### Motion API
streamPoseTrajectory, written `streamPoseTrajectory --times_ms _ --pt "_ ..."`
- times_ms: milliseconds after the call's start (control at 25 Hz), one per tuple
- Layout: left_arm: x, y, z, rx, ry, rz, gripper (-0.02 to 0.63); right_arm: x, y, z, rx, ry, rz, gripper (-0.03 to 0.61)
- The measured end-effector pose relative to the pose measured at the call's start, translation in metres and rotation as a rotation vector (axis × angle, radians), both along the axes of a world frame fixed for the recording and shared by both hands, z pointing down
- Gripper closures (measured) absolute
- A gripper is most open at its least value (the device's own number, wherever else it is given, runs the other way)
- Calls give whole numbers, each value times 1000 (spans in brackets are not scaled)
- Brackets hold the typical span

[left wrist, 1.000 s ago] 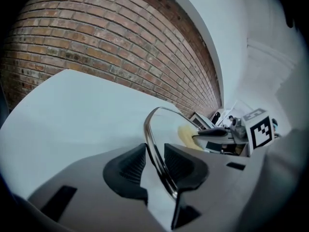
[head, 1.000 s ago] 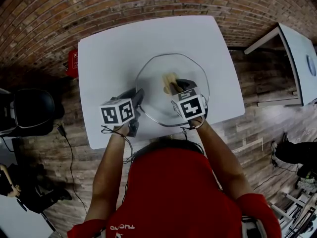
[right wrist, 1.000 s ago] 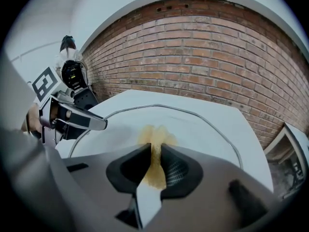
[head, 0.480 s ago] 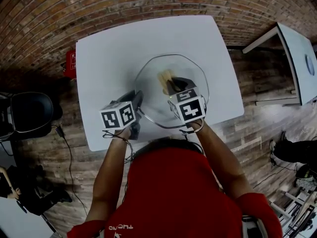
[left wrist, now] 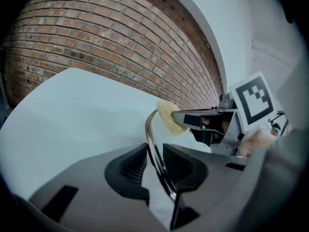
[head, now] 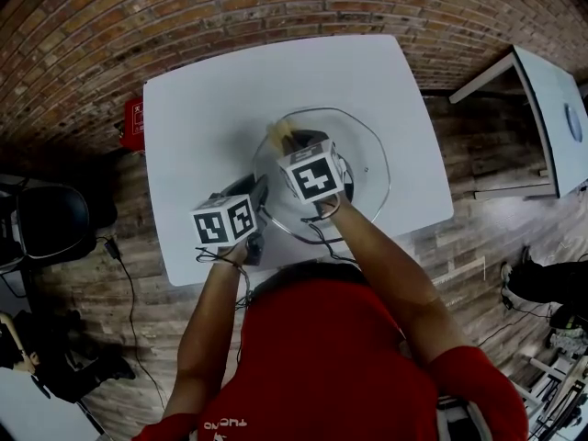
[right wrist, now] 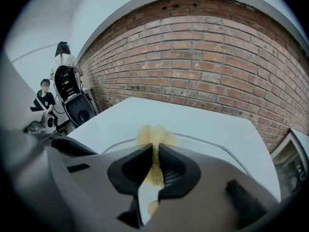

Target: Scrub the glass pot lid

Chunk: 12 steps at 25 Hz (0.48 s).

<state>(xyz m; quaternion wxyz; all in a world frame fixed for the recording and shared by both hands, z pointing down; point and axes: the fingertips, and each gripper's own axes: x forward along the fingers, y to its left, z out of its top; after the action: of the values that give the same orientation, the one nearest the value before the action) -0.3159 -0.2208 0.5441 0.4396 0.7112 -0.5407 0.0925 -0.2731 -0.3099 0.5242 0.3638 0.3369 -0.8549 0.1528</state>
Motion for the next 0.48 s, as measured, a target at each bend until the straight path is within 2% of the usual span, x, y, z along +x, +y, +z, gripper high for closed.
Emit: streamPoseTrajectory --times_ms 200,480 --pt "-2 -1 0 2 1 0 504 30 -18 6 9 52 68 526" --pt "-3 -1 1 -1 11 1 503 108 -42 6 18 132 219 526"
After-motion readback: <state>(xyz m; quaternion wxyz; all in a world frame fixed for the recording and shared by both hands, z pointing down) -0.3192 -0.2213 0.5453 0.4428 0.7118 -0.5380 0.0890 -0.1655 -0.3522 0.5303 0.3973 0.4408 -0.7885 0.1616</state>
